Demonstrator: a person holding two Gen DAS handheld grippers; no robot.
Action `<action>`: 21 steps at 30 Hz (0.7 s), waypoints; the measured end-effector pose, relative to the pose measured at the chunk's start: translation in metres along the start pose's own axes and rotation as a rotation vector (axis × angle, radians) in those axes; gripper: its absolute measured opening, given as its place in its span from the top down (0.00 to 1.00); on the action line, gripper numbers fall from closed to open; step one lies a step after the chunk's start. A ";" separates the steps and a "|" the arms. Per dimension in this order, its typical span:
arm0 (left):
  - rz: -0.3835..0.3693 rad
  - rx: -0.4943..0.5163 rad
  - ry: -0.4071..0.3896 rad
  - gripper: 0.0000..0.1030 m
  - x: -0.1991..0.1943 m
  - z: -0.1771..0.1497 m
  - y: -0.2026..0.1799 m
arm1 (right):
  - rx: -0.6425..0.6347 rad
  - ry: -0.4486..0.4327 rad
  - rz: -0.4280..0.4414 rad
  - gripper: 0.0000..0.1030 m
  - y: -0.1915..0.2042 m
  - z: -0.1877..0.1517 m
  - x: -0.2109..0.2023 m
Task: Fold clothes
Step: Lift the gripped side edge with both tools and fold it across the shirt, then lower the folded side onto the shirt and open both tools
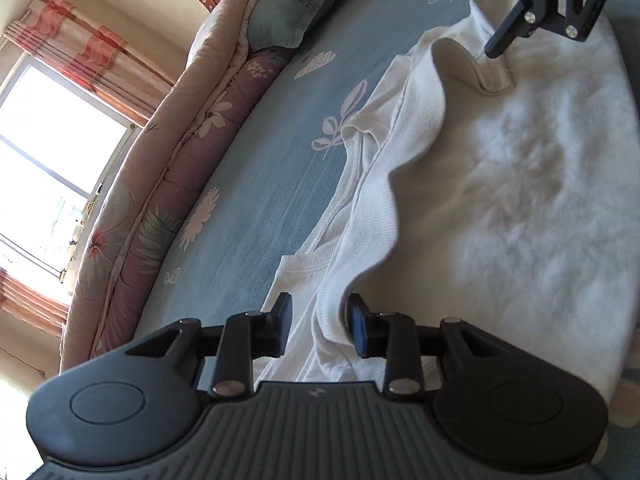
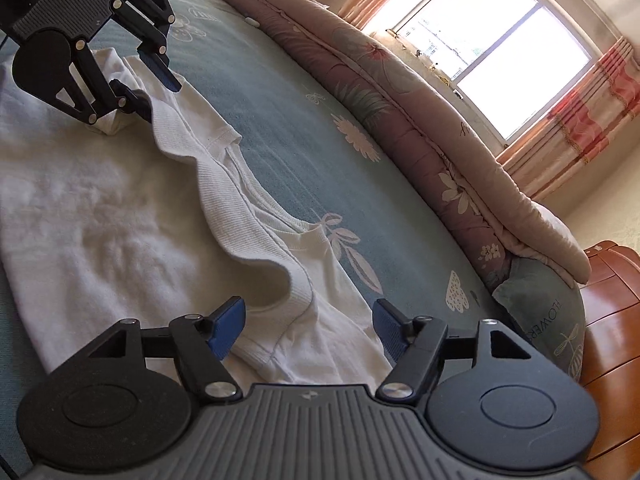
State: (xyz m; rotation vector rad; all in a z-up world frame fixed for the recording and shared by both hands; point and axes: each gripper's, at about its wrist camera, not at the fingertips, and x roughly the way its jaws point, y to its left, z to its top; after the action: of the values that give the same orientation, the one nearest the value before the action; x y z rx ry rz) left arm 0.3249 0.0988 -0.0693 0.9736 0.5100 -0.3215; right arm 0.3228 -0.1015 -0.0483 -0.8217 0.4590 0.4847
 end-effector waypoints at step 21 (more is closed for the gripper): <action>-0.317 -0.409 -0.007 0.53 0.030 -0.002 0.034 | 0.027 0.012 -0.102 0.17 -0.037 -0.001 0.059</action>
State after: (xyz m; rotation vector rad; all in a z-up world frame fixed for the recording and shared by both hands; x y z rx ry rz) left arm 0.3658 0.1178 -0.0626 0.4935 0.6939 -0.4818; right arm 0.3910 -0.1110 -0.0609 -0.8185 0.4314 0.3787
